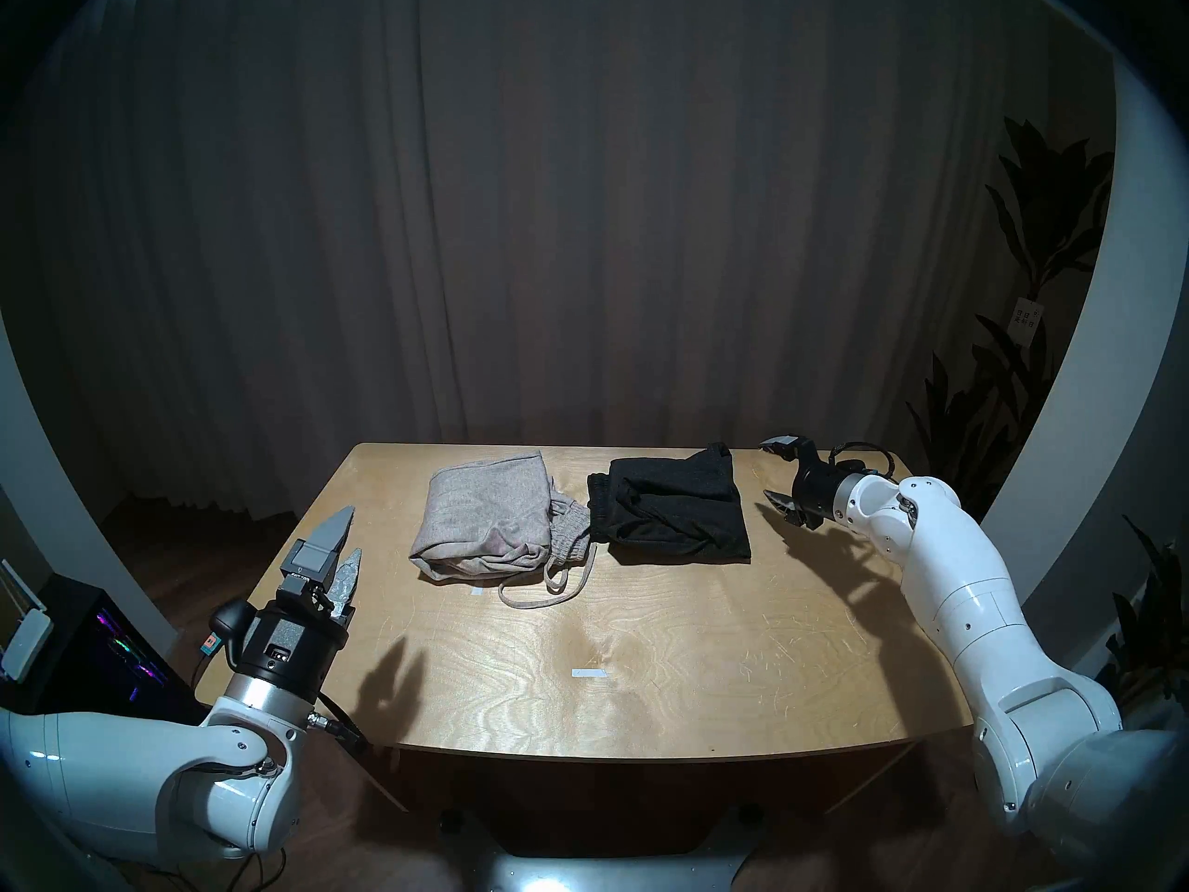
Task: Fold pants twice and stack them
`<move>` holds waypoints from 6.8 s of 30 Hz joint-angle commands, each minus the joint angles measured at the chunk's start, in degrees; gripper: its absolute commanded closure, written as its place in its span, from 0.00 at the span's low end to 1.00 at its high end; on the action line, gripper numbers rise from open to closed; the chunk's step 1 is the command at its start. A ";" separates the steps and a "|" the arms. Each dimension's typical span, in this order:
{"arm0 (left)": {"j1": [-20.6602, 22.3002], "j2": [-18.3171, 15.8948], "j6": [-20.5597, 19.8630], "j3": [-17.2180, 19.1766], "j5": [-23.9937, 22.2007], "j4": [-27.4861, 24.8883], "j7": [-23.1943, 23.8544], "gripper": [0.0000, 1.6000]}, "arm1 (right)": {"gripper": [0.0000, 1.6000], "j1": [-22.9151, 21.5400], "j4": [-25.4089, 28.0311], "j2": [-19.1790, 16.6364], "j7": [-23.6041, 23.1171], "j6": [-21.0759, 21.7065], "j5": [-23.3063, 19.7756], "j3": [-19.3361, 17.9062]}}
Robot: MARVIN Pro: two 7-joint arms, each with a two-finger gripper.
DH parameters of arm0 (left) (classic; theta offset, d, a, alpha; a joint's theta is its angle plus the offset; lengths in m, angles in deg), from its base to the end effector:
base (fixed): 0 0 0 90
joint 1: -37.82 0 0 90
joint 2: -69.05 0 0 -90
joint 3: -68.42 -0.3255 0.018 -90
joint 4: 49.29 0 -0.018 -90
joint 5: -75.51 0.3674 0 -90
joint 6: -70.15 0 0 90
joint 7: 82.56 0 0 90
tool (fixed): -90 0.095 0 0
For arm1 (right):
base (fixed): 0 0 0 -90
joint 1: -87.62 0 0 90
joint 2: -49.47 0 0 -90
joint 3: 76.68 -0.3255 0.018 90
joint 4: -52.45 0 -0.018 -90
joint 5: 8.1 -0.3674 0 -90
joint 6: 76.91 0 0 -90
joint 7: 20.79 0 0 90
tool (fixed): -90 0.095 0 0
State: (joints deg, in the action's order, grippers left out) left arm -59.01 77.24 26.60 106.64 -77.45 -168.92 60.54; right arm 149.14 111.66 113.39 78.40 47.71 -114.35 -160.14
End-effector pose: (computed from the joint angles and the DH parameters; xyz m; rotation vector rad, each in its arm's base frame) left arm 0.2704 0.1055 -0.2983 1.3227 0.8136 1.4281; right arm 0.6000 -0.1604 -0.3049 -1.7071 0.9371 -0.8561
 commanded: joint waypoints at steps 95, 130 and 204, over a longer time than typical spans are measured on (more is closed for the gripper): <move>11.79 9.83 -12.46 0.69 19.38 8.99 -25.52 0.00 | 0.00 18.61 37.20 18.82 24.29 -48.75 10.68 -0.52; 11.95 11.02 -9.94 0.98 20.51 8.48 -29.76 0.00 | 0.00 9.99 20.12 21.55 15.51 -47.87 7.85 2.39; 7.47 6.97 -8.62 1.47 12.84 11.55 -26.85 0.00 | 1.00 -18.47 -20.24 38.13 4.35 -52.99 13.54 12.78</move>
State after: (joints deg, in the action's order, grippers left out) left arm -51.49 85.27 17.92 107.35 -63.96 -157.36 32.40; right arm 136.61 96.44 147.70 86.26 -2.89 -101.69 -147.98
